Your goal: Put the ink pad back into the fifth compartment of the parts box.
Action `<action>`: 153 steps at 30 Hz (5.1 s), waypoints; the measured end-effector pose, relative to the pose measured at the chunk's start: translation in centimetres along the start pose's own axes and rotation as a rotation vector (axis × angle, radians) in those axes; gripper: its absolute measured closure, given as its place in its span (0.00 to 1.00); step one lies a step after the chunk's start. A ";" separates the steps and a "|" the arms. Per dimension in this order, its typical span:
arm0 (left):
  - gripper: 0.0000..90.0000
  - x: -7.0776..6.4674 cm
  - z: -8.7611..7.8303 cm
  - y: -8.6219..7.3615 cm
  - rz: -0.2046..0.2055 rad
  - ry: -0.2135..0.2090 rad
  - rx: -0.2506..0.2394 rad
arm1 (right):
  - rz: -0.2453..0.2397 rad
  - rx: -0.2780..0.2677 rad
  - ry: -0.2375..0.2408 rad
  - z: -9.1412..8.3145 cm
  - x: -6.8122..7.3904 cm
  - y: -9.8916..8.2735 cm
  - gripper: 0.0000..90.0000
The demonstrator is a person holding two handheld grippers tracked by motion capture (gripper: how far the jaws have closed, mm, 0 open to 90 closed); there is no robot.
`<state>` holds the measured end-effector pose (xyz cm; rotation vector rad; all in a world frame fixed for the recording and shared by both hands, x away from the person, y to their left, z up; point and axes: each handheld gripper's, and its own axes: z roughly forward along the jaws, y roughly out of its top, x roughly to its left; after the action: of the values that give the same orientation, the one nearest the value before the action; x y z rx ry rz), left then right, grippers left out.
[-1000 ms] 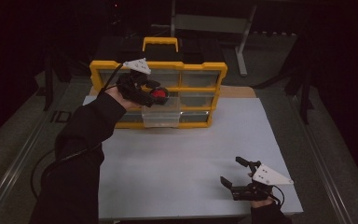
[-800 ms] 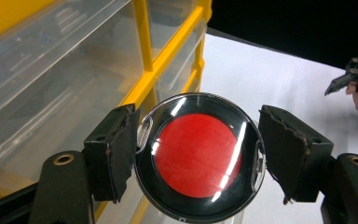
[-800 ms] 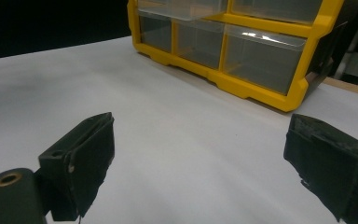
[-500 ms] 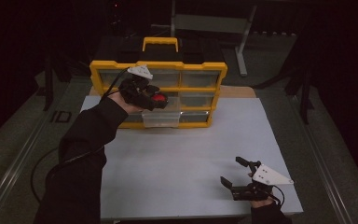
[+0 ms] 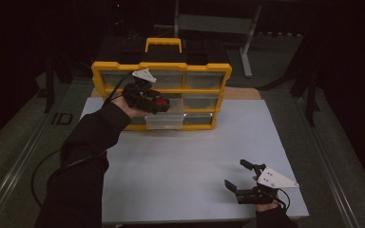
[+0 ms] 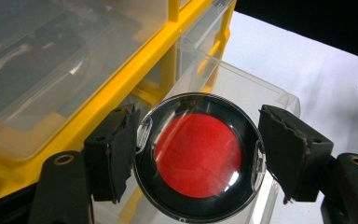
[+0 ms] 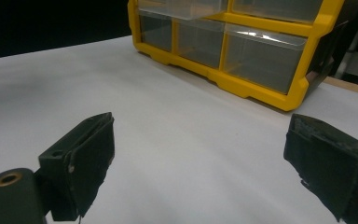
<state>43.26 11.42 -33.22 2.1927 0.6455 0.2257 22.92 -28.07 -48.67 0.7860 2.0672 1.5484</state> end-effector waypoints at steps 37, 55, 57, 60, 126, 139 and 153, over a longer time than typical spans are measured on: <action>0.00 -1.6 -1.3 -0.7 0.020 -0.068 -0.043 | -0.003 -0.001 -0.004 0.0 0.0 0.0 0.10; 0.00 -1.7 -3.1 -1.9 0.036 -0.063 -0.105 | 0.003 0.001 -0.002 0.0 0.0 0.1 0.10; 0.00 -1.7 -3.2 -2.2 0.038 -0.061 -0.108 | -0.001 0.002 -0.001 0.1 0.1 0.1 0.10; 0.00 -1.9 -3.3 -2.7 0.037 -0.068 -0.113 | 0.001 0.002 -0.002 0.1 0.1 0.1 0.10; 0.00 -6.7 -3.6 -17.9 0.003 -0.188 -0.184 | 0.002 0.006 -0.001 0.1 0.1 0.1 0.10; 0.00 -7.9 -3.5 -20.8 -0.012 -0.192 -0.182 | 0.000 0.010 -0.001 0.2 0.1 0.1 0.10; 0.00 -9.1 -3.4 -23.6 -0.023 -0.181 -0.184 | -0.005 0.012 0.000 0.2 0.1 0.1 0.10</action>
<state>25.46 21.57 -48.46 2.0009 0.5272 0.0701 22.97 -27.79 -48.62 0.7852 2.0788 1.5342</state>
